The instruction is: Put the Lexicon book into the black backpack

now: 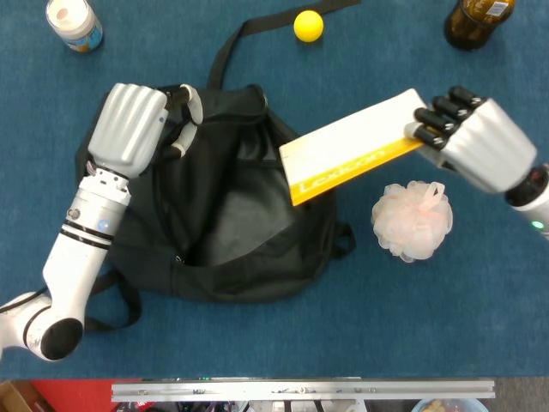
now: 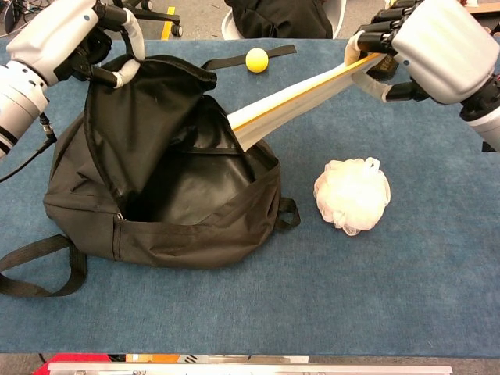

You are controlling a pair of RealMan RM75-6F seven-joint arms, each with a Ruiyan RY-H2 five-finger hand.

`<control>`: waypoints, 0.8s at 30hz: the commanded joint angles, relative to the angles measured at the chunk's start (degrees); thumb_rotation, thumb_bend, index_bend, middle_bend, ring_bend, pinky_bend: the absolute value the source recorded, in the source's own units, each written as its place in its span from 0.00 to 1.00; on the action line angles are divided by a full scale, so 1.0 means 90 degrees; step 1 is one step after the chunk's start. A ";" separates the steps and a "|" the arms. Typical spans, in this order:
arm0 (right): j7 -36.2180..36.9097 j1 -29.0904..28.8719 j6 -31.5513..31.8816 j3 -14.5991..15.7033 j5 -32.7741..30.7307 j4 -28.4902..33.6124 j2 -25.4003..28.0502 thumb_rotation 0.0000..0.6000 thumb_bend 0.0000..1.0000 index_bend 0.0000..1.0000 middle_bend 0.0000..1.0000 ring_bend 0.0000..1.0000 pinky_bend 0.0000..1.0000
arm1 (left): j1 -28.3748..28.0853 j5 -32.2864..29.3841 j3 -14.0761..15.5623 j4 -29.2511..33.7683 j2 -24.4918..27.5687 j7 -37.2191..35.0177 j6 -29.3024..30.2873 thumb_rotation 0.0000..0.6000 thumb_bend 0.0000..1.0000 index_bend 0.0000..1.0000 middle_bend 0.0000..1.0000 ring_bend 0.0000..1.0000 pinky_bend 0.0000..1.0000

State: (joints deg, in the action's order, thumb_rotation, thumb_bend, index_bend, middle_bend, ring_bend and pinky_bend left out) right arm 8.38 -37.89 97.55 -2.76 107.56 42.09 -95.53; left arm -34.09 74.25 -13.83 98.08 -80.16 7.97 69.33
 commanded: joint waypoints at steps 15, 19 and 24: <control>0.0004 -0.0812 -0.0087 0.0001 0.0035 -0.1253 -0.1138 1.00 0.44 0.89 0.80 0.58 0.60 | 0.0012 -0.0077 -0.0138 0.0233 0.0330 -0.0158 0.0015 1.00 0.58 0.78 0.91 0.91 1.00; 0.0062 -0.1026 -0.0194 0.0011 -0.0018 -0.1597 -0.1427 1.00 0.44 0.89 0.80 0.58 0.60 | 0.0004 -0.0087 -0.0167 0.0260 0.0438 -0.0241 -0.0019 1.00 0.58 0.78 0.91 0.91 1.00; 0.0117 -0.1230 -0.0280 0.0080 -0.0055 -0.2018 -0.1779 1.00 0.44 0.89 0.80 0.58 0.60 | 0.0015 -0.0130 -0.0209 0.0274 0.0562 -0.0379 -0.0043 1.00 0.58 0.78 0.91 0.91 1.00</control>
State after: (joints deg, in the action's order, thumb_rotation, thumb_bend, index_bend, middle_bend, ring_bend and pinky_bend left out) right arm 9.24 -48.23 95.39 -2.34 107.24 25.06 -110.54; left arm -33.98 73.20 -15.63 100.51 -75.28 4.74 69.03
